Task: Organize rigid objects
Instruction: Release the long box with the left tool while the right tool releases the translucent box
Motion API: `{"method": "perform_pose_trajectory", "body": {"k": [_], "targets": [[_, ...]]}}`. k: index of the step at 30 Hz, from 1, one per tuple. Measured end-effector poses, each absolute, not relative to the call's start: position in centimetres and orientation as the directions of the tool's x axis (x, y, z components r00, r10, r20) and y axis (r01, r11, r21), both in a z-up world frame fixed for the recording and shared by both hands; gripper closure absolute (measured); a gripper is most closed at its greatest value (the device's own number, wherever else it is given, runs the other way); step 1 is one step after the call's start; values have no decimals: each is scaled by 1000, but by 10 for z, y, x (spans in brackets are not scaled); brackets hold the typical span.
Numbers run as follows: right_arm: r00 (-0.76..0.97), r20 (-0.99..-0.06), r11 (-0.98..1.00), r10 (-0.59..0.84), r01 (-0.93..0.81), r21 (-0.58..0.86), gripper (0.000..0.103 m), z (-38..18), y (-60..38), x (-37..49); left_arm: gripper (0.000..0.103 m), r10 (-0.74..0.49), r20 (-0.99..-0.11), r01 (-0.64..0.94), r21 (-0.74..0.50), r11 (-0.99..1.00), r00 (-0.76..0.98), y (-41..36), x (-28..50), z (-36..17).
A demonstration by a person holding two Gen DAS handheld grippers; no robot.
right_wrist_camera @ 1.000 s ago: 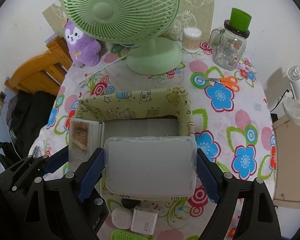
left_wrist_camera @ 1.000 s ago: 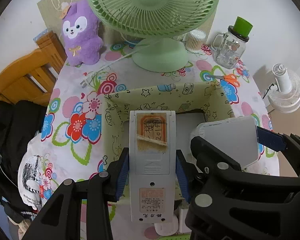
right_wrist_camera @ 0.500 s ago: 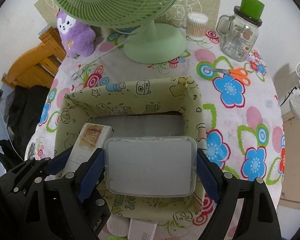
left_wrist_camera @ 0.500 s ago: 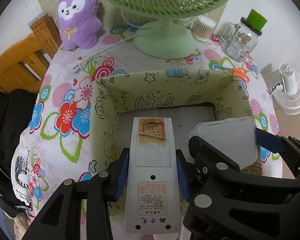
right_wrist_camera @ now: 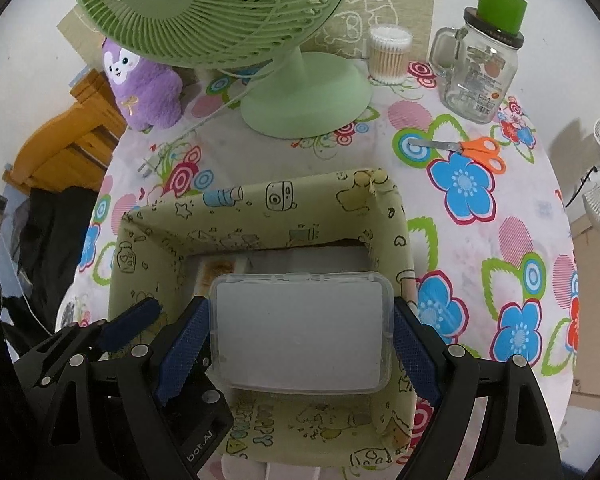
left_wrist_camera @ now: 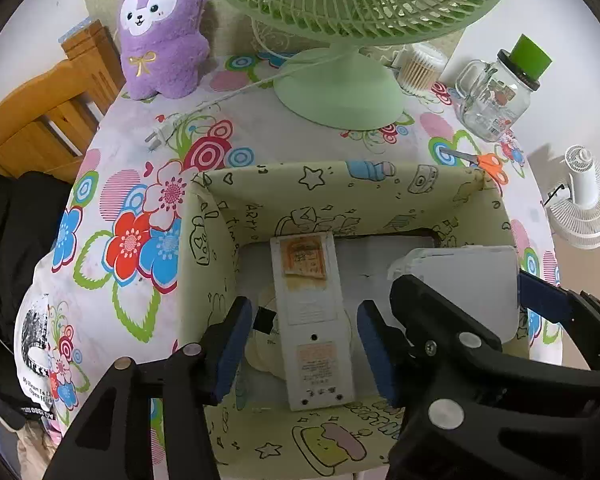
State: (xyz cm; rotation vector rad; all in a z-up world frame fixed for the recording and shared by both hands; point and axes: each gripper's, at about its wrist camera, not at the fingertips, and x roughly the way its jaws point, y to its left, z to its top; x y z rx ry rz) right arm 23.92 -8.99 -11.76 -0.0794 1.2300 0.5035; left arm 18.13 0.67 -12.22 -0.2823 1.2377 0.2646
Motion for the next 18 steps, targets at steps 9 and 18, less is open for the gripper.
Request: {"method": "perform_pose_trajectory", "body": {"k": [9, 18], "targets": [[258, -919, 887, 297, -432, 166, 13, -119, -84, 240, 39, 37, -958, -333, -63, 941, 284, 8, 181, -124], [282, -913, 888, 295, -434, 153, 12, -119, -81, 244, 31, 8, -963, -293, -74, 953, 268, 3, 178, -123]]}}
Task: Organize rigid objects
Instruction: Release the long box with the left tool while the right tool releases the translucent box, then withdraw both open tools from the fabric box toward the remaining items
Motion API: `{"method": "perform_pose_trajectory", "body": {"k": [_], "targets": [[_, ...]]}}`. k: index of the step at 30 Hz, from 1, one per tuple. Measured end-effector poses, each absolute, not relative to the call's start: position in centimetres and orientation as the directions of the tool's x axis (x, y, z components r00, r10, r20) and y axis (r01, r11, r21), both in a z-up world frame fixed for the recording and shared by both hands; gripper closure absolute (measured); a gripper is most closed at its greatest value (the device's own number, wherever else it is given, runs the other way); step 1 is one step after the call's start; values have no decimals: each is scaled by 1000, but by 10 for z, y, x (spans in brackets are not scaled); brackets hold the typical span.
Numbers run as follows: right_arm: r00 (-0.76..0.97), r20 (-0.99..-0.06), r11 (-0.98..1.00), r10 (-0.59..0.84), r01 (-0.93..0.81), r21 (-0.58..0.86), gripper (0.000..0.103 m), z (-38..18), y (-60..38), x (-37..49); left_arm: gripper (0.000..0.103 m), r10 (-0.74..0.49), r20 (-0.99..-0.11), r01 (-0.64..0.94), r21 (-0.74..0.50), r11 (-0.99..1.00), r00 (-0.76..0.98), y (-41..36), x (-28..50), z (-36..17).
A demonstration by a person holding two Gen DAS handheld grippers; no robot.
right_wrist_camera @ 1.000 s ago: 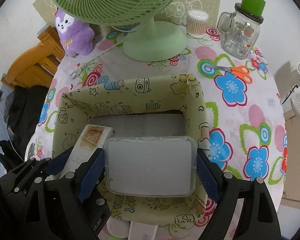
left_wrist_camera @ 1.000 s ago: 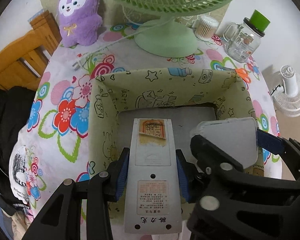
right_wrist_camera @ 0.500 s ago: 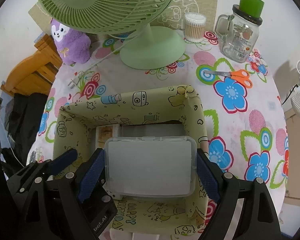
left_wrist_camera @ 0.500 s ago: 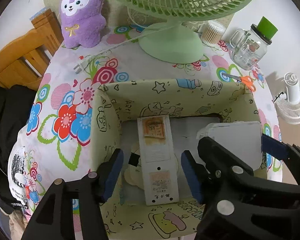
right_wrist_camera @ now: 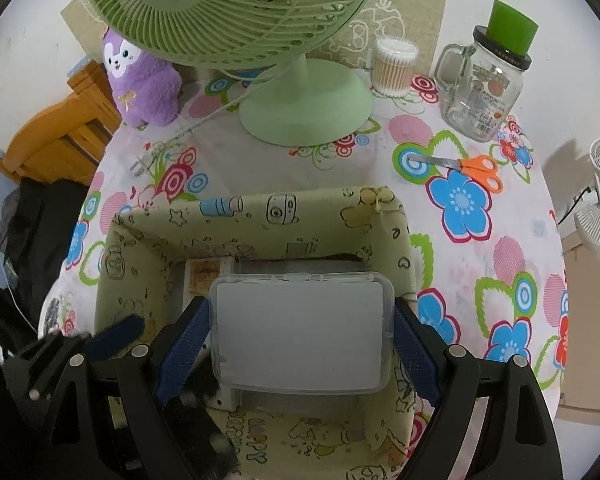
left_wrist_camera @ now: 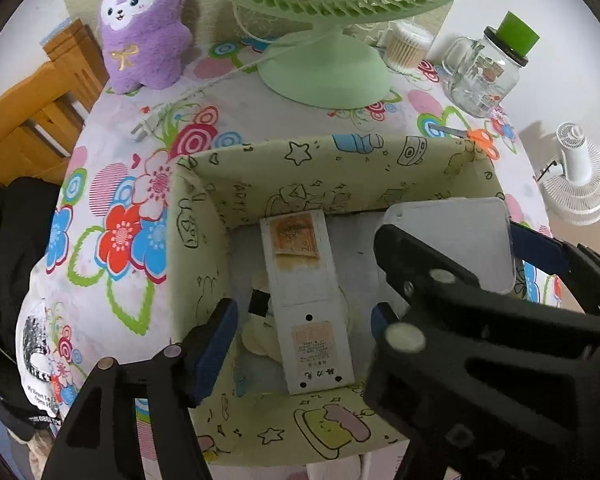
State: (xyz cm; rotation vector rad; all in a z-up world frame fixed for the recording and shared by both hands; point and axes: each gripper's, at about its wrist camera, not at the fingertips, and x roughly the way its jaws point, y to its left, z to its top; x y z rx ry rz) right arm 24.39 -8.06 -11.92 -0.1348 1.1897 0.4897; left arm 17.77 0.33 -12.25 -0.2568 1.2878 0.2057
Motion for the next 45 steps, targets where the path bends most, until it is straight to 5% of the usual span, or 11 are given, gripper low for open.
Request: {"method": "perform_pose_trajectory", "body": {"k": [16, 31, 35, 45], "targets": [[291, -913, 865, 285, -489, 114, 2, -124, -69, 242, 30, -4, -966, -285, -80, 955, 260, 3, 178, -121], [299, -912, 867, 280, -486, 107, 1, -111, -76, 227, 17, 39, -954, -257, -41, 966, 298, -2, 163, -101], [314, -901, 863, 299, -492, 115, 1, -102, -80, 220, 7, 77, -942, -258, -11, 966, 326, -5, 157, -91], [334, -889, 867, 312, -482, 123, 1, -85, -88, 204, 6, 101, -930, -257, 7, 966, 353, -4, 139, -76]]}}
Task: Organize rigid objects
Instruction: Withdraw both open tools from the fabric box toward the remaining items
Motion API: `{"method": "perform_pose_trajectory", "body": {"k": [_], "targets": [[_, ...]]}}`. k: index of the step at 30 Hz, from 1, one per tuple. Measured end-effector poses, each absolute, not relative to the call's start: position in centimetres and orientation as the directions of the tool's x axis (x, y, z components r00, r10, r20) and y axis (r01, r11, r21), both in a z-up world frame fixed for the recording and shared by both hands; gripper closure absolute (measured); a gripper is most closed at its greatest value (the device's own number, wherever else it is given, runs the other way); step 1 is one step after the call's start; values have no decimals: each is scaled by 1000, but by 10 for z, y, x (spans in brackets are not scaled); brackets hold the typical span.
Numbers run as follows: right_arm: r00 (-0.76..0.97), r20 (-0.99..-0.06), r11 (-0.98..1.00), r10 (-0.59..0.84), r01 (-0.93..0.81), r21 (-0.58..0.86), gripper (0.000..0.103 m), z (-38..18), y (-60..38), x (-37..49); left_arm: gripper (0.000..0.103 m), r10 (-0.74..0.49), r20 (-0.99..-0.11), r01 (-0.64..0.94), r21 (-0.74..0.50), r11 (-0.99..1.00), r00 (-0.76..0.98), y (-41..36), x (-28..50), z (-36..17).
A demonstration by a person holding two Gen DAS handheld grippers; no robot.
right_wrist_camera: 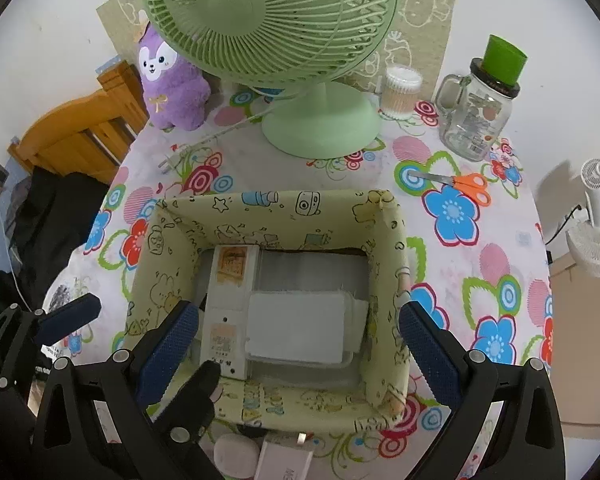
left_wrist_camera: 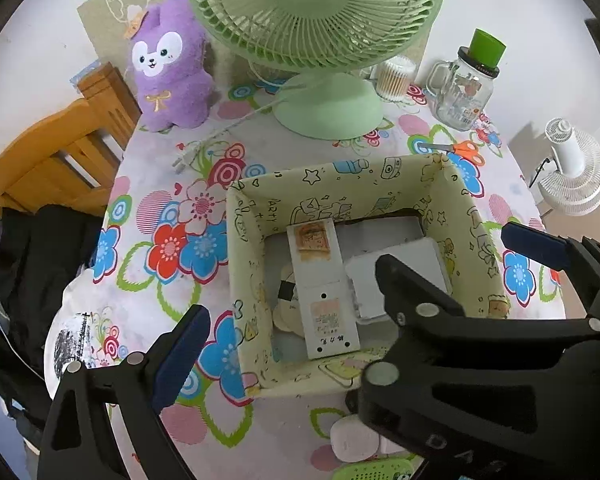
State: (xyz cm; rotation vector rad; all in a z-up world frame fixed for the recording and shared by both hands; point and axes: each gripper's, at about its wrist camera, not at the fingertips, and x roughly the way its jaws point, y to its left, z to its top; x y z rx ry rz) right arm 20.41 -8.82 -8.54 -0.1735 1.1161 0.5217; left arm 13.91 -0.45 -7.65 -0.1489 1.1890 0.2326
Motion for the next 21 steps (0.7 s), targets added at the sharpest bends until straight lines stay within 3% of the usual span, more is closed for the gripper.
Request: {"method": "perform_pose_trajectory", "body": {"k": [21], "targets": [[421, -870, 904, 256, -423, 61, 2, -63, -117, 149, 6, 85, -911, -208, -1, 978, 403, -16, 90, -62]]}}
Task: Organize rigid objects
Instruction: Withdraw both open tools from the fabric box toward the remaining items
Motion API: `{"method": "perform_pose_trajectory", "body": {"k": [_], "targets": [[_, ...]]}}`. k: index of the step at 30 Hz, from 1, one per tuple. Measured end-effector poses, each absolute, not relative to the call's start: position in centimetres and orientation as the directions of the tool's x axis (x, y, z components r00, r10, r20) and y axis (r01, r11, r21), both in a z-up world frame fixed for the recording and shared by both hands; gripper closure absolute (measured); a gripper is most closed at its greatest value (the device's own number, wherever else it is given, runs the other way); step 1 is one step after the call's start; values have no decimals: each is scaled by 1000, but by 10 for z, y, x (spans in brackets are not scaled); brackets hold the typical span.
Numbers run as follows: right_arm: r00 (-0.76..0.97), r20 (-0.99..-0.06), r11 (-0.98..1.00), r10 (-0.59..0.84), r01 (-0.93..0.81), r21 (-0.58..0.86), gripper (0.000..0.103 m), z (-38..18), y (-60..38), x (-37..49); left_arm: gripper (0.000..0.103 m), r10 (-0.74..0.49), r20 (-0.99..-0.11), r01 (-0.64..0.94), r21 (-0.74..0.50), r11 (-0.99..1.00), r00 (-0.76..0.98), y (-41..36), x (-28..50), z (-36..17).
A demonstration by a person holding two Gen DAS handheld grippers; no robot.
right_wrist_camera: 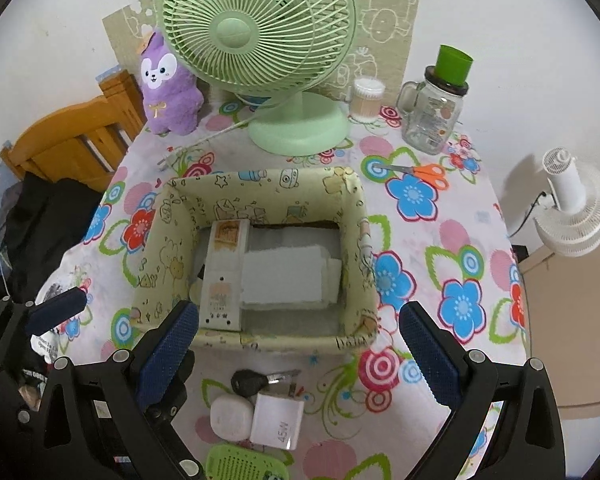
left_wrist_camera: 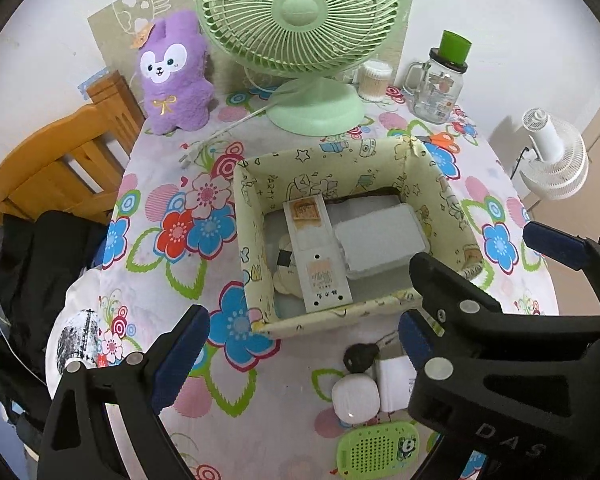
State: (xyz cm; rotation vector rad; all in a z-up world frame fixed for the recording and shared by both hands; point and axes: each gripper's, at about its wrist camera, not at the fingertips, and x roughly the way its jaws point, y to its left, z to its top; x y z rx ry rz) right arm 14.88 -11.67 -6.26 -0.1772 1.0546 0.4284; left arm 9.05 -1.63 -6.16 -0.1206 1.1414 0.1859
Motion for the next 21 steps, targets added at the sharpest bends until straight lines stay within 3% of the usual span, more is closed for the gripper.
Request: {"method": "perform_pose_trajectory", "body": {"k": [21], "targets": [[455, -857, 931, 241, -358, 72, 2, -53, -131, 106, 7, 48, -908, -150, -17, 989, 415, -20, 64, -58]]}}
